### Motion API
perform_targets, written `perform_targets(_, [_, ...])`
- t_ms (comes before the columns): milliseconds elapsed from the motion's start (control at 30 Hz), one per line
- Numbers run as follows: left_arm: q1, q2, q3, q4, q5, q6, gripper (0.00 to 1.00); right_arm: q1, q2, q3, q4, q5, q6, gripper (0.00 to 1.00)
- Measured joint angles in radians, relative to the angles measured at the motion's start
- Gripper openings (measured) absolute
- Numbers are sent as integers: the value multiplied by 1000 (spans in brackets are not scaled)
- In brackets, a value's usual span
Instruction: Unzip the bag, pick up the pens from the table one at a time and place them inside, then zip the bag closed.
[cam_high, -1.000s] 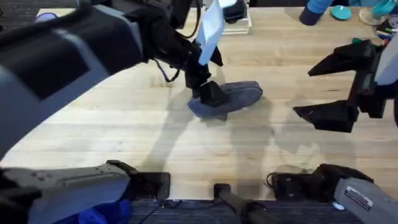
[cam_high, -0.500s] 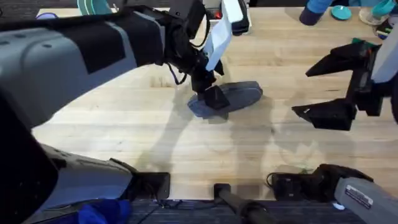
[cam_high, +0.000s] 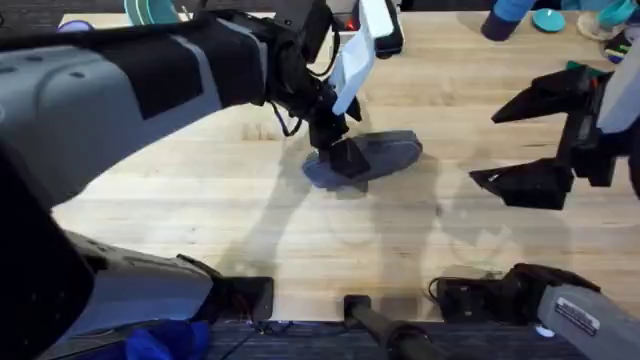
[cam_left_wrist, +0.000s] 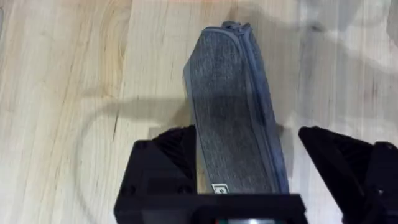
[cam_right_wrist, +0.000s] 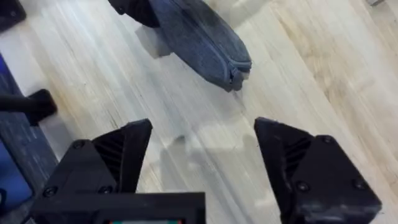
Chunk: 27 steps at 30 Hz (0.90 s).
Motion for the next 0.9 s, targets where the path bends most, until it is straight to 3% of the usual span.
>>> perform_targets(833, [0,37,0,-7,-27,30,995,0,0,0,0,0,0,996])
perform_targets(867, [0,37,0,-8,-27,30,991,0,0,0,0,0,0,997])
perform_targets(900, [0,37,0,-8,-27,28,919,0,0,0,0,0,0,996])
